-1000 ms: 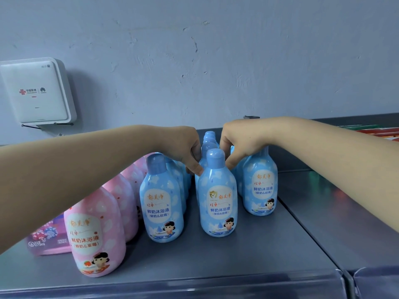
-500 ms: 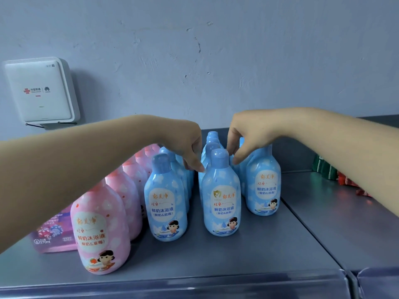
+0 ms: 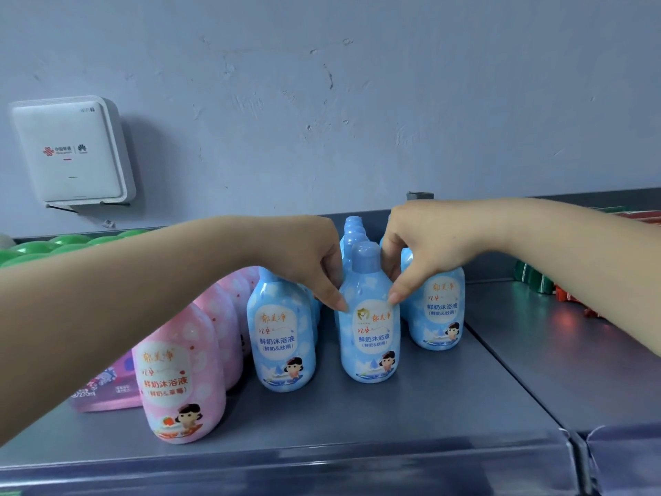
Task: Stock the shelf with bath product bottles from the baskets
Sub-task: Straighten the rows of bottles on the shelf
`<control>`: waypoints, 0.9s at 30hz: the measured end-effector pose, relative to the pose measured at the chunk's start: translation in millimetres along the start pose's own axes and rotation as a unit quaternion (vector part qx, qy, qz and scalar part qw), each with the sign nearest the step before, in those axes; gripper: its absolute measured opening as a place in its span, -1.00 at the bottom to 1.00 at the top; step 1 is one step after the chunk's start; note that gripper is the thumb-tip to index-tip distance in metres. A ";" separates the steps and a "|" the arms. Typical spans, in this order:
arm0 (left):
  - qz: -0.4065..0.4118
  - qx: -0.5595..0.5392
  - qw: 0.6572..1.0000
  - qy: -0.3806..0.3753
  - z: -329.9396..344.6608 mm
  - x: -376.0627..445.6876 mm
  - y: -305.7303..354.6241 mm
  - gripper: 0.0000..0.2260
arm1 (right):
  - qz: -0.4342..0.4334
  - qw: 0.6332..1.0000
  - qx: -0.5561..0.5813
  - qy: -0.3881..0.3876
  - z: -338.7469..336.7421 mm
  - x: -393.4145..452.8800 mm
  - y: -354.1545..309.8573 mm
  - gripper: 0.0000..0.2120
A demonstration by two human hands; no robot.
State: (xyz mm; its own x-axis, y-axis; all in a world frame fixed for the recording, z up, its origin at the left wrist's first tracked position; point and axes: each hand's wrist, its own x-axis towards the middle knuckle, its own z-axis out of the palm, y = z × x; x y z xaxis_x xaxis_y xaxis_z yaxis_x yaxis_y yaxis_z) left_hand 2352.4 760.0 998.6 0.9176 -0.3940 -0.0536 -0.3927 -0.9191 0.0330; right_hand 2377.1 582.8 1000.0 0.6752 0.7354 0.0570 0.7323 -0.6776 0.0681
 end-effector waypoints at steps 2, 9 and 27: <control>-0.003 -0.004 1.000 -0.005 -0.5 -0.5 -1.0 -0.67 | 0.001 1.000 0.003 0.006 1.6 0.2 -0.7 -0.73; -0.013 -0.007 1.000 -0.001 -0.2 -3.8 -1.0 -0.68 | 0.007 1.000 -0.003 0.009 2.9 1.0 -2.3 -0.68; -0.057 -0.003 0.996 0.072 -19.3 -22.2 11.1 -0.65 | 0.040 0.999 -0.013 0.030 -6.4 -10.1 -4.7 -0.56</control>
State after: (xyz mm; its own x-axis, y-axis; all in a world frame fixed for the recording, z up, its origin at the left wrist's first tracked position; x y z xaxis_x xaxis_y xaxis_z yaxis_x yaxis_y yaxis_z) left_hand 2328.9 758.7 1019.4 0.9554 -0.2821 0.0868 -0.2863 -0.9573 0.0401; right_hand 2366.2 578.7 1005.5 0.7239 0.6788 0.1237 0.6736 -0.7341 0.0861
